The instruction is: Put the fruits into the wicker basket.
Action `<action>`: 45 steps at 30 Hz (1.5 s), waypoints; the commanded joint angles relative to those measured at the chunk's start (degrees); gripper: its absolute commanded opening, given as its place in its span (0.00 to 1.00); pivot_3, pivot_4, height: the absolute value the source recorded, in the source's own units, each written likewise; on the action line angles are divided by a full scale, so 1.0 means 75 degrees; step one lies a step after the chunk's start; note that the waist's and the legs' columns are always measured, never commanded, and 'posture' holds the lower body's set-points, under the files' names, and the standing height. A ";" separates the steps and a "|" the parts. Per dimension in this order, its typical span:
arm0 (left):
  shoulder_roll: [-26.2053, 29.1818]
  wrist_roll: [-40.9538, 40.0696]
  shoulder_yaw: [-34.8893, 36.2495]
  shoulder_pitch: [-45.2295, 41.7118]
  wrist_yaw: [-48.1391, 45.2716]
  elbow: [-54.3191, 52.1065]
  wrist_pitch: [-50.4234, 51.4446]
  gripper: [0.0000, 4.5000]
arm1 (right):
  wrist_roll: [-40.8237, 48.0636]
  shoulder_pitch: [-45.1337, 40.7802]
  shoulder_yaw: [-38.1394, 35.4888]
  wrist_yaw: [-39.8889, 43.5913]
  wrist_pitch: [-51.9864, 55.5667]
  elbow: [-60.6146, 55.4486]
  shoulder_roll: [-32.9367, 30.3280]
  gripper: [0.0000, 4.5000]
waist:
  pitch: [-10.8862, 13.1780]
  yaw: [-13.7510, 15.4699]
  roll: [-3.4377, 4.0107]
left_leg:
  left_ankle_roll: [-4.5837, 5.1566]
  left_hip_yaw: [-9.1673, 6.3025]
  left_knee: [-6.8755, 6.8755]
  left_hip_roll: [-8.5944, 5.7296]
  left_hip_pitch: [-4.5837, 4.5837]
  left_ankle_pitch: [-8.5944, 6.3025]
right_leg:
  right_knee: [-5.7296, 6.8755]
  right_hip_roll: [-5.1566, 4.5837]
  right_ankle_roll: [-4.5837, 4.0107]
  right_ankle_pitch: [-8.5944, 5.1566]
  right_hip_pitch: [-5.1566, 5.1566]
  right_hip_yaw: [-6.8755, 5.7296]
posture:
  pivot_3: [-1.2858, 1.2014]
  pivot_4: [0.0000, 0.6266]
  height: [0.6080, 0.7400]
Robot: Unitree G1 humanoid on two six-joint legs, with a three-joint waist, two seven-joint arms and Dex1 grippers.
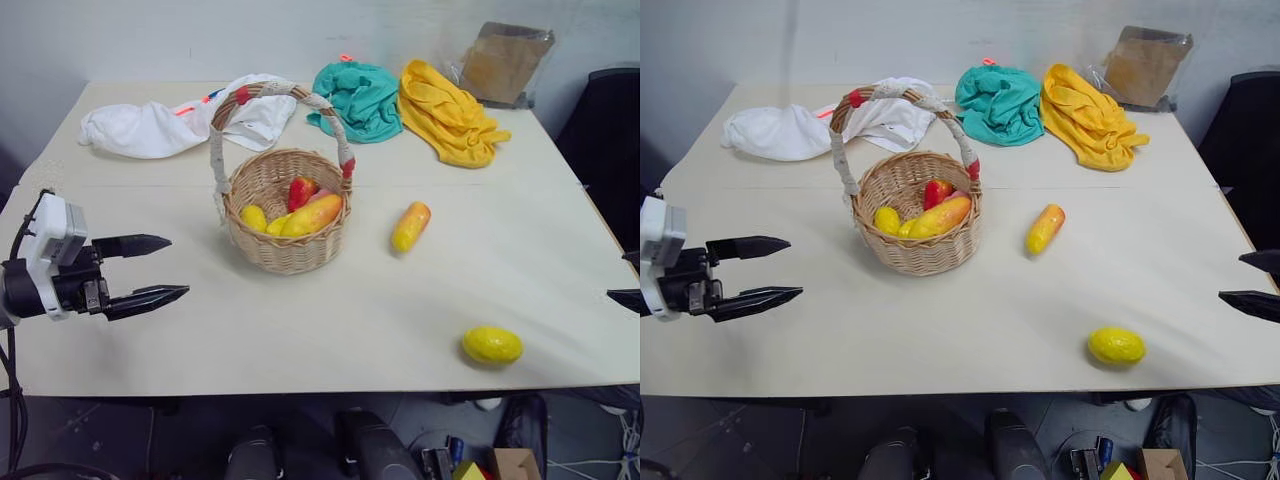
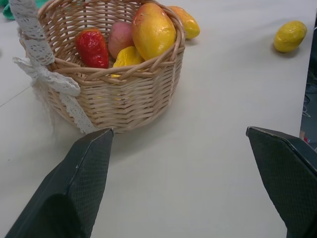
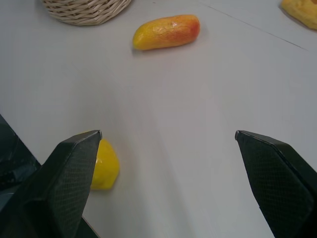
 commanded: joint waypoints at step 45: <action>-0.0711 -0.0890 -0.3665 -0.3932 -0.1093 -0.1124 0.0687 1.00 | -0.1956 0.0191 0.3595 -0.1097 -0.2374 -0.2261 0.1281 0.99 | -0.0003 -0.0001 -0.0009 | -0.0006 -0.0013 0.0057 -0.0008 -0.0011 0.0014 | 0.0035 0.0013 0.0023 0.0000 0.0008 0.0006 | 0.52 0.24 1.00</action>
